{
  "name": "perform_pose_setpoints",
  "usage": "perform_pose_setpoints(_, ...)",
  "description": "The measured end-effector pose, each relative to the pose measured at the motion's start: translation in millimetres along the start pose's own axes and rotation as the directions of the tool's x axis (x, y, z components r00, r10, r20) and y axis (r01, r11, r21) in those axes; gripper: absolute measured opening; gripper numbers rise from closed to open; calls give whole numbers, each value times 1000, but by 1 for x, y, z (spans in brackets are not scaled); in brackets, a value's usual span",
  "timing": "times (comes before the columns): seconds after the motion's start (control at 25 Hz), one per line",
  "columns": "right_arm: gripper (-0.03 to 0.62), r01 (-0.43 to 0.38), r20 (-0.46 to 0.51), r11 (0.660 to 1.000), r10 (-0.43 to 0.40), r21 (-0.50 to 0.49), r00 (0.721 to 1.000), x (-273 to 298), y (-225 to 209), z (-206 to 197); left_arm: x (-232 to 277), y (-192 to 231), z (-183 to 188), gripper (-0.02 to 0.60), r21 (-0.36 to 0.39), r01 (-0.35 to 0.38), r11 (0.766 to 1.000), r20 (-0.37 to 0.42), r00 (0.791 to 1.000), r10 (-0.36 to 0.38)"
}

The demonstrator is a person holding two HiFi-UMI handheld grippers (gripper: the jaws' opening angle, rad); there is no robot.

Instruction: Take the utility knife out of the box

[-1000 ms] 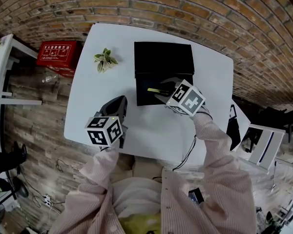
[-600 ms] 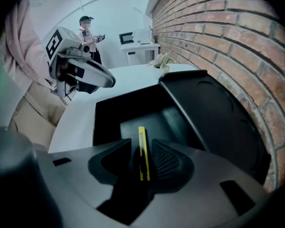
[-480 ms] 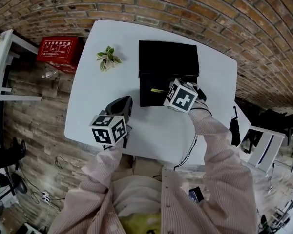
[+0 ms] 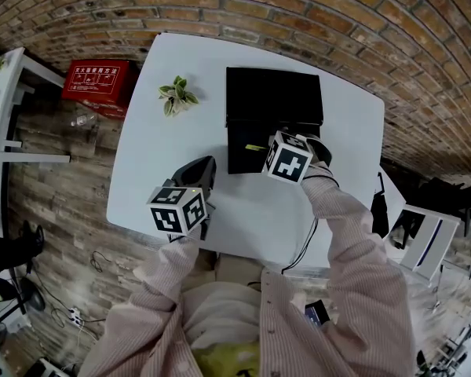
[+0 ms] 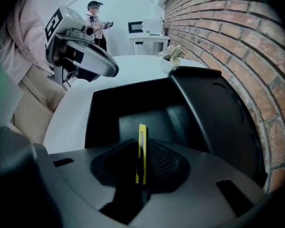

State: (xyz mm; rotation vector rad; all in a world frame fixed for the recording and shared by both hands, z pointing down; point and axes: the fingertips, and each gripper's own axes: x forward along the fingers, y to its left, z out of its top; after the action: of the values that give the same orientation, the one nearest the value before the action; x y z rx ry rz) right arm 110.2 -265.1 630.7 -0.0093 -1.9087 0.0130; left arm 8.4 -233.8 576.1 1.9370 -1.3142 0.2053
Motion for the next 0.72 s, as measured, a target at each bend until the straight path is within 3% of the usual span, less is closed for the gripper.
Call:
perform_pose_setpoints(0.2, 56, -13, 12, 1000, 13, 0, 1000, 1, 3, 0, 0, 1, -1, -9, 1, -3, 1000, -2, 1000, 3)
perform_pose_setpoints(0.52, 52, -2, 24, 1000, 2, -1, 1000, 0, 3, 2, -2, -2, 0, -9, 10, 7, 1000, 2, 1000, -7)
perform_pose_setpoints(0.72, 52, 36, 65, 999, -36, 3, 997, -10, 2, 9, -12, -14, 17, -9, 125, 51, 991, 87, 994, -62)
